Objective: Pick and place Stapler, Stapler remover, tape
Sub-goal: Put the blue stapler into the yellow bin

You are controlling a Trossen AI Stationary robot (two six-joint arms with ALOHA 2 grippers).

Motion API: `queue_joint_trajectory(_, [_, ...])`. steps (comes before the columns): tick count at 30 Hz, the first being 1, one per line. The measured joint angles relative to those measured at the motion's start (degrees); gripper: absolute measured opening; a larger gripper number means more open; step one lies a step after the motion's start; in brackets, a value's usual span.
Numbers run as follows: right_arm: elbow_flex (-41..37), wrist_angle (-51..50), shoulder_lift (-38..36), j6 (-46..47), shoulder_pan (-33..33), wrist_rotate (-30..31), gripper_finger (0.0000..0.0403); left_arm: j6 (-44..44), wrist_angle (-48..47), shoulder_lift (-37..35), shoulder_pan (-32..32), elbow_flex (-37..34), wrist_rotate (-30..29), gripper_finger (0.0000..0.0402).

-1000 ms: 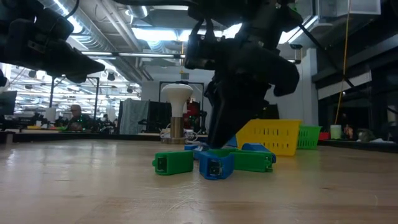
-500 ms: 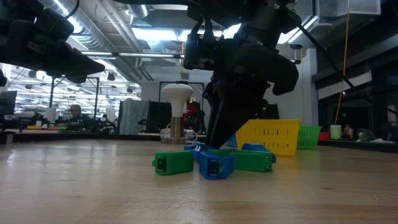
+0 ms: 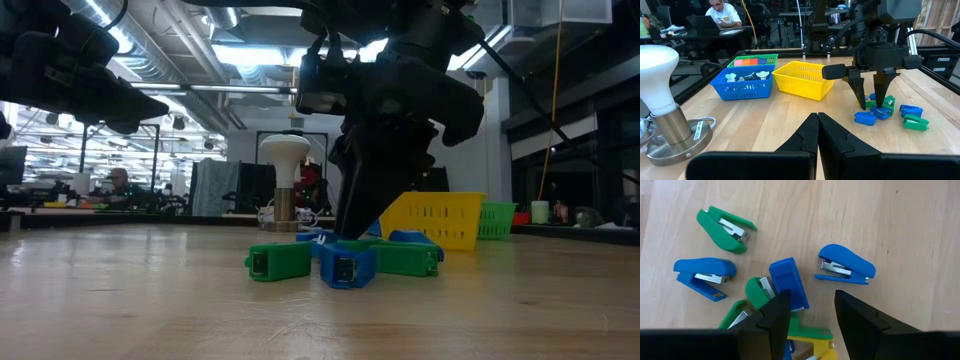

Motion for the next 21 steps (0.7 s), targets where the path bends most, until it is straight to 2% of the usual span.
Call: queue_joint_trajectory(21, [0.05, 2.29, 1.55, 0.02, 0.55, -0.49, 0.0161, 0.0, 0.0, 0.0, 0.0, 0.0, 0.0, 0.0001])
